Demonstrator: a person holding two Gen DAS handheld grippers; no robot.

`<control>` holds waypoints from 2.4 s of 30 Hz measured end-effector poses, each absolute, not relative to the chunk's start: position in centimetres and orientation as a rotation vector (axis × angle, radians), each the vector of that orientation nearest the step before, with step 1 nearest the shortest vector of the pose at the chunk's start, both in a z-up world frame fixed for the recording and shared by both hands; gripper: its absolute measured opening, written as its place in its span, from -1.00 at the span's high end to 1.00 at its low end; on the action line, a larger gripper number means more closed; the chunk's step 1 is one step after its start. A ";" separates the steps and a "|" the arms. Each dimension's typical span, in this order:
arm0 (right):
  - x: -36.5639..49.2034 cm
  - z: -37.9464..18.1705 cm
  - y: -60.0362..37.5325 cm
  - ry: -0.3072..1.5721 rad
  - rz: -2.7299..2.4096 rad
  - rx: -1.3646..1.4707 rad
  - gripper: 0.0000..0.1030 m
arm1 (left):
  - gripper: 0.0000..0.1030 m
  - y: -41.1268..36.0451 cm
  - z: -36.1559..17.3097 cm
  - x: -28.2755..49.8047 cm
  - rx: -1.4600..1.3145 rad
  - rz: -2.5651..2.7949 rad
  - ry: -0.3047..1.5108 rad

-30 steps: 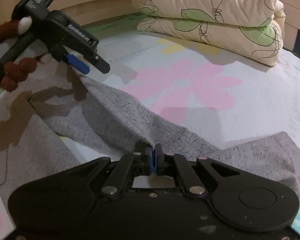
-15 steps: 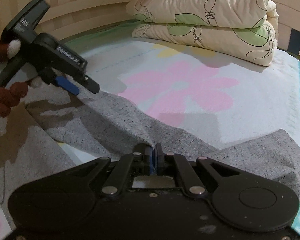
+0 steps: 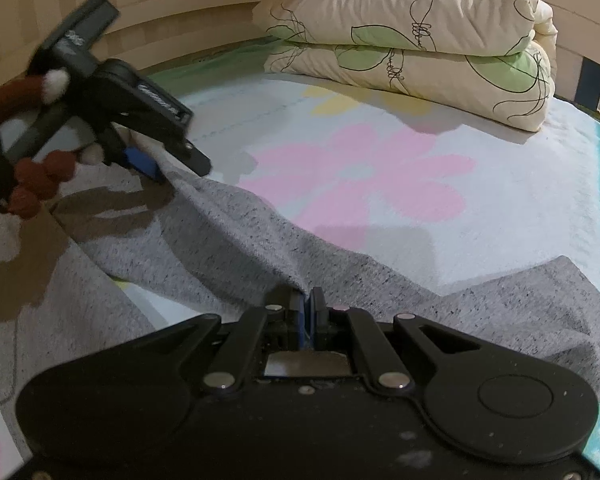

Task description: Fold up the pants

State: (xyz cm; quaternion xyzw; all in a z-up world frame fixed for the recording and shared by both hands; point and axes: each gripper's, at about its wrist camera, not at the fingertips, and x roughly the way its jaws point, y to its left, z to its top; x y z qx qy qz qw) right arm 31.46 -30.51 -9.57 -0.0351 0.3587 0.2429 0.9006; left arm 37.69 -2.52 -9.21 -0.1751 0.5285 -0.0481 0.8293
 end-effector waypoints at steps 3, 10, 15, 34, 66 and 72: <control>31.4 -9.9 -30.6 0.746 0.506 -0.063 0.90 | 0.90 -1.5 -9.5 36.8 -0.477 -0.130 1.037; 31.3 -8.6 -33.4 0.673 0.453 0.164 0.52 | 0.93 -1.6 -7.0 33.0 -0.341 -0.179 0.879; 34.4 -7.3 -36.6 0.658 0.184 0.283 0.40 | 0.93 -1.2 -6.1 31.0 -0.332 -0.191 0.823; 44.3 -11.2 -38.1 0.998 -0.328 0.172 0.96 | 0.93 -1.8 -6.0 27.7 -0.266 -0.176 0.780; 15.0 -12.1 -47.9 0.851 -0.427 0.454 0.51 | 0.92 -3.8 -10.9 11.3 -0.127 -0.195 0.942; 16.0 -12.6 -50.0 0.892 -0.381 0.336 0.39 | 0.91 -3.6 -11.5 10.6 -0.124 -0.195 0.971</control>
